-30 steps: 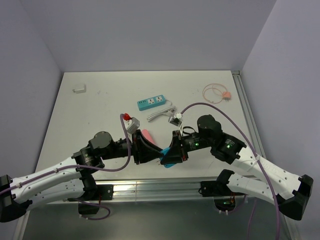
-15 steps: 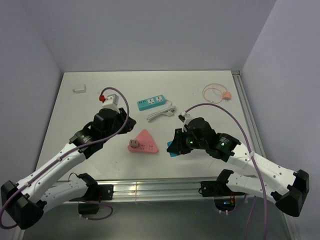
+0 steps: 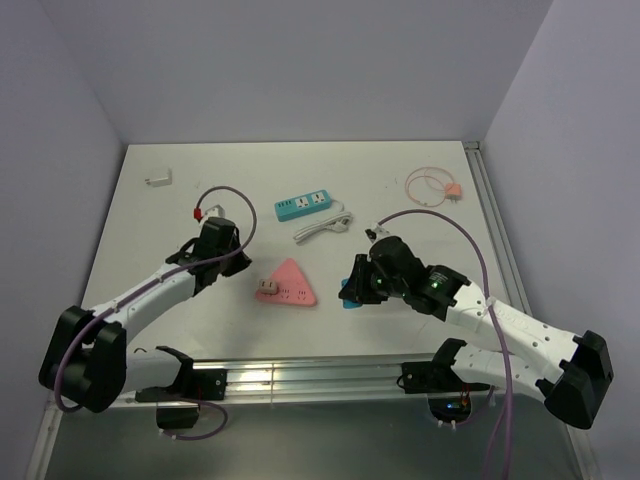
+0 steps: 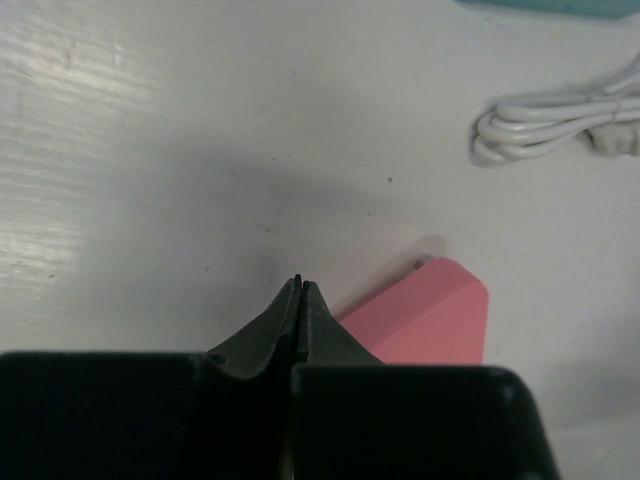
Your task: Insert the plug
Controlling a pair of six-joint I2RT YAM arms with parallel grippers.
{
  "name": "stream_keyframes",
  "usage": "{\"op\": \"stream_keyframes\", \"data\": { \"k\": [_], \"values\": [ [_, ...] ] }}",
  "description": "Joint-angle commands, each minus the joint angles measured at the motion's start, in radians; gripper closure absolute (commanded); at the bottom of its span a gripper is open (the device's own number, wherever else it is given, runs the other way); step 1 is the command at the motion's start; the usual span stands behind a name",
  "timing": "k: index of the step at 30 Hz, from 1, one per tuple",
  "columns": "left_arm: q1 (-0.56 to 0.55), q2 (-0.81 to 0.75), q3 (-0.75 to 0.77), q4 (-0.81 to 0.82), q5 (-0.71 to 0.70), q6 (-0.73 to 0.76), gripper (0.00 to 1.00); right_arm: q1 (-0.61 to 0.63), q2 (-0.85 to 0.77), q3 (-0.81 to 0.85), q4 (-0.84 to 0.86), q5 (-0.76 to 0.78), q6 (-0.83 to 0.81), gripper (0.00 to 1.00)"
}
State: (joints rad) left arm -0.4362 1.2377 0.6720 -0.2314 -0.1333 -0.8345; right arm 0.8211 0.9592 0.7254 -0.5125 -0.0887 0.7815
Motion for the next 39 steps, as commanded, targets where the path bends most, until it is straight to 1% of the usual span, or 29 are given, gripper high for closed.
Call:
{"op": "stream_keyframes", "data": {
  "k": [1,5,9,10,12,15,18,21,22,24,25,29,31,34,35,38,39],
  "values": [
    [0.002,0.025,-0.053,0.151,0.086,-0.018,0.96,-0.034,0.007,0.011,0.057,-0.023,0.015,1.0],
    [0.002,0.014,-0.109,0.19,0.106,-0.029,0.99,-0.082,0.018,-0.032,0.109,-0.103,0.012,1.0],
    [0.002,0.006,-0.169,0.221,0.124,-0.038,1.0,-0.115,0.036,-0.043,0.121,-0.135,-0.008,1.0],
    [0.002,0.005,-0.181,0.222,0.144,-0.04,1.0,-0.119,0.038,-0.041,0.121,-0.137,-0.01,1.0],
    [0.002,0.0,-0.224,0.295,0.196,-0.057,1.0,-0.123,0.041,-0.038,0.121,-0.137,-0.016,1.0],
    [-0.006,-0.012,-0.268,0.354,0.247,-0.081,1.0,-0.125,0.041,-0.037,0.124,-0.143,-0.021,1.0],
    [-0.045,-0.029,-0.291,0.362,0.25,-0.112,1.0,-0.129,0.044,-0.032,0.115,-0.141,-0.028,1.0],
    [-0.108,-0.084,-0.322,0.383,0.255,-0.152,1.0,-0.135,0.044,-0.035,0.115,-0.148,-0.033,1.0],
    [-0.146,-0.096,-0.327,0.395,0.255,-0.163,1.0,-0.137,0.044,-0.034,0.117,-0.151,-0.034,1.0],
    [-0.188,-0.125,-0.334,0.42,0.262,-0.187,1.0,-0.137,0.046,-0.038,0.121,-0.151,-0.034,1.0],
    [-0.234,-0.133,-0.328,0.419,0.256,-0.208,1.0,-0.138,0.046,-0.038,0.123,-0.154,-0.034,1.0],
    [-0.337,-0.126,-0.322,0.467,0.281,-0.268,1.0,-0.151,0.052,-0.038,0.123,-0.169,-0.034,1.0],
    [-0.39,-0.11,-0.312,0.458,0.278,-0.288,1.0,-0.158,0.052,-0.038,0.127,-0.177,-0.033,1.0],
    [-0.437,-0.127,-0.31,0.406,0.227,-0.308,1.0,-0.175,0.047,-0.043,0.134,-0.192,-0.022,1.0],
    [-0.443,-0.165,-0.307,0.342,0.166,-0.31,1.0,-0.184,0.049,-0.044,0.129,-0.192,-0.021,1.0],
    [-0.45,-0.236,-0.272,0.183,0.043,-0.327,1.0,-0.198,0.056,-0.041,0.121,-0.203,-0.034,1.0],
    [-0.449,-0.282,-0.258,0.097,-0.036,-0.331,0.99,-0.201,0.056,-0.038,0.12,-0.207,-0.036,1.0]
  ]
}}
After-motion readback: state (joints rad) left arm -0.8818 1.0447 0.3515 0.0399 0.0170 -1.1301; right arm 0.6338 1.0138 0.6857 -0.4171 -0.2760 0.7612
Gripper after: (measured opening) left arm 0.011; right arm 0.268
